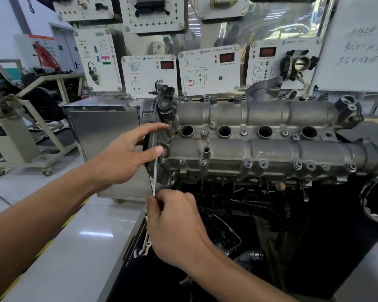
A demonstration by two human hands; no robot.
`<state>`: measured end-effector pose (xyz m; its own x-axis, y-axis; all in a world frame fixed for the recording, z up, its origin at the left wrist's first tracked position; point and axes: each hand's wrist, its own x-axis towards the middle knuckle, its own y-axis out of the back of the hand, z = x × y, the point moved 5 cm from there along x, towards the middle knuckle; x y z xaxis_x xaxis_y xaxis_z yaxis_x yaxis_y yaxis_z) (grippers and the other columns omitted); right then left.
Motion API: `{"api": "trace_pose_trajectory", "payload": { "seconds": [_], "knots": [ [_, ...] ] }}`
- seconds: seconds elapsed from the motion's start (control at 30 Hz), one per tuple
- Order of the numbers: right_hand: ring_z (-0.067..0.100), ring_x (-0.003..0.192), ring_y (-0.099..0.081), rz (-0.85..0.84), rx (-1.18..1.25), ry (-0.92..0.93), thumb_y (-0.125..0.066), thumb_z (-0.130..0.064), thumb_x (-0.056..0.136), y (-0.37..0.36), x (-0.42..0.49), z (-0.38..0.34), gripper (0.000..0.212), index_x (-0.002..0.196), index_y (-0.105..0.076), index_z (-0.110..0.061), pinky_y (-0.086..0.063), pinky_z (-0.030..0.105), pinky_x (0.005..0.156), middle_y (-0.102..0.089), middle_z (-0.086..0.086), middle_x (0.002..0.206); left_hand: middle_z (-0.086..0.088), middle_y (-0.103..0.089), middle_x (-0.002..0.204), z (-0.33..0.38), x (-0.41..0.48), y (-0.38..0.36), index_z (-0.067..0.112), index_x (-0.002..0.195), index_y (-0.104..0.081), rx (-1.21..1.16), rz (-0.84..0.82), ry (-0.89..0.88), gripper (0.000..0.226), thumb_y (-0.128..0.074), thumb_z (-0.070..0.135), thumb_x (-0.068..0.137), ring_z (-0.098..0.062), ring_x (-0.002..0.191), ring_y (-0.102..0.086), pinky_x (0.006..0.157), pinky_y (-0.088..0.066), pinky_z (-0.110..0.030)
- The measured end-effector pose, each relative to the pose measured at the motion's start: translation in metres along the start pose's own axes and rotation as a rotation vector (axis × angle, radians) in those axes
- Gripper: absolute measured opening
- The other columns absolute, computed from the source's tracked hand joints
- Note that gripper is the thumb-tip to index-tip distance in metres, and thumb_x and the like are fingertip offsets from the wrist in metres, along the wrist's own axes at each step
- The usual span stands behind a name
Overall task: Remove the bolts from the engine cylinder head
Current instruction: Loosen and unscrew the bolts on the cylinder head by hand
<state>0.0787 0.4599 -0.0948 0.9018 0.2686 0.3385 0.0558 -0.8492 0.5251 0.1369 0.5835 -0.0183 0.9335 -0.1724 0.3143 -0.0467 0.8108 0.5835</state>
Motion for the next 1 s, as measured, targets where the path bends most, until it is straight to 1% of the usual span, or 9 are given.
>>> {"api": "trace_pose_trajectory", "payload": {
  "seconds": [0.07, 0.2, 0.33, 0.43, 0.57, 0.73, 0.87, 0.93, 1.0],
  "knots": [
    [0.022, 0.046, -0.049, -0.036, -0.029, -0.001, -0.045, -0.031, 0.101, 0.006, 0.0, 0.004, 0.04, 0.066, -0.052, -0.011, -0.038, 0.033, 0.042, -0.058, 0.009, 0.061, 0.037, -0.06, 0.114, 0.0, -0.001, 0.0, 0.05, 0.128, -0.056, 0.011, 0.005, -0.004, 0.046, -0.062, 0.017, 0.096, 0.027, 0.102, -0.05, 0.093, -0.044, -0.016],
    [0.017, 0.042, -0.044, -0.095, -0.105, 0.039, -0.044, -0.032, 0.102, 0.018, 0.002, 0.005, 0.04, 0.067, -0.05, -0.013, -0.036, 0.03, 0.04, -0.056, 0.005, 0.059, 0.037, -0.058, 0.116, 0.002, -0.003, -0.003, 0.048, 0.129, -0.055, 0.02, 0.031, -0.032, 0.043, -0.061, 0.019, 0.097, 0.026, 0.104, -0.049, 0.082, -0.039, 0.002],
    [0.016, 0.042, -0.044, -0.138, -0.16, 0.055, -0.042, -0.032, 0.103, 0.019, 0.004, 0.003, 0.039, 0.068, -0.048, -0.016, -0.034, 0.029, 0.042, -0.055, 0.003, 0.059, 0.033, -0.059, 0.119, 0.002, -0.002, -0.003, 0.049, 0.127, -0.056, -0.003, 0.028, -0.017, 0.043, -0.06, 0.018, 0.097, 0.018, 0.108, -0.052, 0.091, -0.045, -0.016],
    [0.014, 0.041, -0.043, -0.165, -0.162, 0.047, -0.042, -0.031, 0.104, 0.02, 0.004, 0.002, 0.038, 0.069, -0.048, -0.016, -0.034, 0.028, 0.042, -0.054, 0.003, 0.06, 0.024, -0.061, 0.12, 0.002, -0.002, -0.003, 0.048, 0.127, -0.056, -0.022, 0.021, -0.011, 0.044, -0.06, 0.016, 0.097, 0.007, 0.107, -0.057, 0.092, -0.05, -0.021],
    [0.014, 0.04, -0.042, -0.17, -0.174, 0.053, -0.043, -0.03, 0.104, 0.023, 0.004, 0.002, 0.039, 0.068, -0.047, -0.015, -0.034, 0.027, 0.04, -0.052, 0.002, 0.058, 0.024, -0.061, 0.121, 0.001, -0.003, -0.003, 0.049, 0.127, -0.056, -0.012, 0.035, -0.01, 0.044, -0.06, 0.017, 0.097, 0.016, 0.103, -0.055, 0.089, -0.047, -0.018],
    [0.015, 0.038, -0.042, -0.171, -0.225, 0.047, -0.044, -0.03, 0.103, 0.034, 0.006, 0.004, 0.038, 0.068, -0.049, -0.015, -0.035, 0.028, 0.038, -0.054, 0.002, 0.056, 0.023, -0.062, 0.115, 0.002, -0.002, -0.004, 0.045, 0.126, -0.058, -0.059, 0.052, -0.016, 0.043, -0.06, 0.012, 0.097, 0.019, 0.091, -0.06, 0.07, -0.049, -0.003],
    [0.019, 0.05, -0.055, -0.095, -0.413, 0.067, -0.047, -0.037, 0.101, 0.067, 0.011, 0.003, 0.034, 0.074, -0.058, -0.019, -0.049, 0.035, 0.05, -0.06, 0.0, 0.063, 0.021, -0.064, 0.114, 0.002, -0.001, -0.006, 0.052, 0.119, -0.059, -0.032, 0.087, -0.002, 0.042, -0.062, 0.017, 0.097, 0.002, 0.097, -0.065, 0.079, -0.055, -0.021],
    [0.025, 0.067, -0.061, -0.041, -0.668, 0.131, -0.043, -0.043, 0.101, 0.086, 0.018, -0.002, 0.034, 0.087, -0.063, -0.02, -0.053, 0.037, 0.062, -0.064, 0.002, 0.078, 0.018, -0.065, 0.113, 0.002, 0.0, -0.007, 0.051, 0.115, -0.06, -0.038, 0.109, 0.015, 0.037, -0.063, 0.02, 0.096, -0.01, 0.098, -0.067, 0.081, -0.056, -0.025],
    [0.028, 0.082, -0.063, 0.017, -0.915, 0.232, -0.04, -0.042, 0.103, 0.102, 0.026, -0.013, 0.032, 0.093, -0.062, -0.022, -0.047, 0.035, 0.063, -0.065, 0.001, 0.089, 0.015, -0.063, 0.116, 0.004, 0.0, -0.006, 0.048, 0.106, -0.064, 0.033, 0.163, 0.011, 0.027, -0.064, 0.023, 0.095, -0.011, 0.104, -0.063, 0.089, -0.051, -0.024]
  ]
}}
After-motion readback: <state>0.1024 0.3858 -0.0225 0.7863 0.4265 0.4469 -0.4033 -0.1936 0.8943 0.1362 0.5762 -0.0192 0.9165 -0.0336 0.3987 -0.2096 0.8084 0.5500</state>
